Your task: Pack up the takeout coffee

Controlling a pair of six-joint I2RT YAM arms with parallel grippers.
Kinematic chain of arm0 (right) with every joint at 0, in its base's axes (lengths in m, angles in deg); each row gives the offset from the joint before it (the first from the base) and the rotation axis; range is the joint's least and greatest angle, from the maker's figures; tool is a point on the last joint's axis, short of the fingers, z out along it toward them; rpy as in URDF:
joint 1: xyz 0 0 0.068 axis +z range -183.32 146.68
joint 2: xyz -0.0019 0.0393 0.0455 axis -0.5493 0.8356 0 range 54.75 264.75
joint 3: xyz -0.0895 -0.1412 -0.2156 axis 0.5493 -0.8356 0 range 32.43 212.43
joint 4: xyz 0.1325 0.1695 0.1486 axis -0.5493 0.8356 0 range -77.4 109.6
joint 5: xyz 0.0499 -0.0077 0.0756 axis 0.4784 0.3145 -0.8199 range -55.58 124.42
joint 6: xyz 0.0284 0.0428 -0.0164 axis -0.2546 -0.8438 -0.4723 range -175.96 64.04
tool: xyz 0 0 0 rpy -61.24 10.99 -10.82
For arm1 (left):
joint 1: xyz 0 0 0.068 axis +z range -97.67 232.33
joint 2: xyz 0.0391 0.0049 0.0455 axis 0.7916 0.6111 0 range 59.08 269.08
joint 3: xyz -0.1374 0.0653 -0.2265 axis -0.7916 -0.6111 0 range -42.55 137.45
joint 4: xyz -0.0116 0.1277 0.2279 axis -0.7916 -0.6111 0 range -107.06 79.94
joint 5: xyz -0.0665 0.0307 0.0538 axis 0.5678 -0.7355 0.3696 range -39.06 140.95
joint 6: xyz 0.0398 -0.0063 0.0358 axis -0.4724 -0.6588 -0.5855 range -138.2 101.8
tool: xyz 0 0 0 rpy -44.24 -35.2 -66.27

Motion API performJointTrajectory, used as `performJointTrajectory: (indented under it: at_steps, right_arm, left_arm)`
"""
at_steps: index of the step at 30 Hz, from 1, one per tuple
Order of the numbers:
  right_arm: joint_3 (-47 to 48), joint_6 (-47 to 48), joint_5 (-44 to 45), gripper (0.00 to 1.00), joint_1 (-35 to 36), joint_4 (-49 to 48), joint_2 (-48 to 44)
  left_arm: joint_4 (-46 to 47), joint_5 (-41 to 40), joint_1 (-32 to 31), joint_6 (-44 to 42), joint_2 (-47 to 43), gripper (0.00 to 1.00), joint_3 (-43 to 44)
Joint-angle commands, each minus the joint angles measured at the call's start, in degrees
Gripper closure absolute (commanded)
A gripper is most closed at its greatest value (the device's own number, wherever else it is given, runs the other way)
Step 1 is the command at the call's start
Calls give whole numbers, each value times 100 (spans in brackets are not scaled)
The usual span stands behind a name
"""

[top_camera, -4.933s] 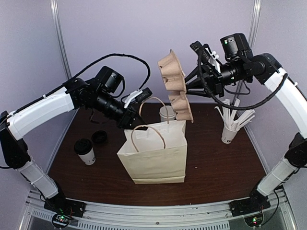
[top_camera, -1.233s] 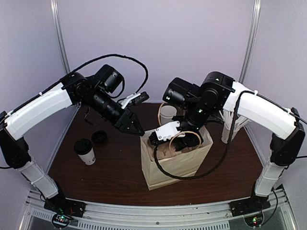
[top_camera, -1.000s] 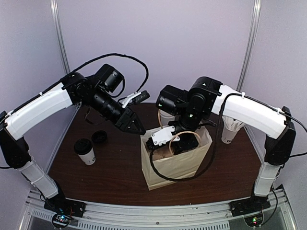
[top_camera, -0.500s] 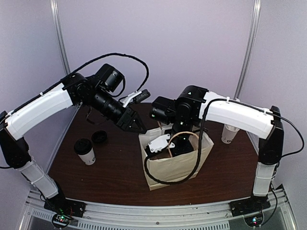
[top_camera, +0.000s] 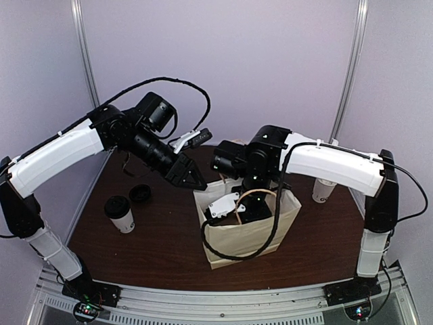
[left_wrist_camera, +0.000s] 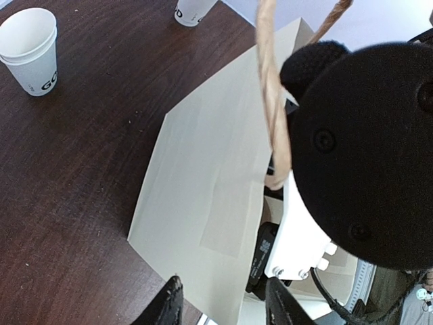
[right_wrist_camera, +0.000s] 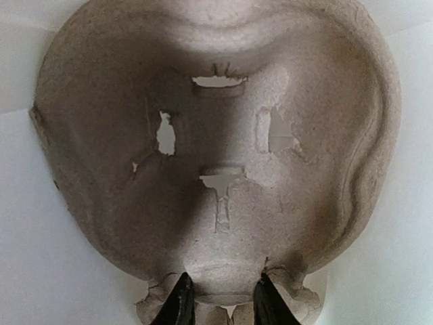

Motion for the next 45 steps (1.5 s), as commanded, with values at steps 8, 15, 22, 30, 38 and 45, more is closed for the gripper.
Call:
performJointTrajectory:
  at_steps: [8,15,22,30,38,45]
  right_arm:
    - [93,-110,182,68,-29,313,-147]
    - [237,-160,139,58,-22,442,-207]
    - [336,-194,83,50,-22,524,-326]
    - [870,-227,-277,44,-30,533,-735]
    - [1449,-199,-728,38,-82,461,-1292]
    - [1394,-352,-1165,31,-425,16,-2046]
  left_arm:
    - [191,-44,-16,-106,-43,57,-27]
    - [193,-46,-16,-114,-48,57,-5]
    - [195,-29,-16,-105,-26,57,-3]
    - [208,-125,-16,-222,55,56,178]
    - [1085,-346,-19,-311,-202,47,139]
    - [1529,-194,-33,-483,197,44,288]
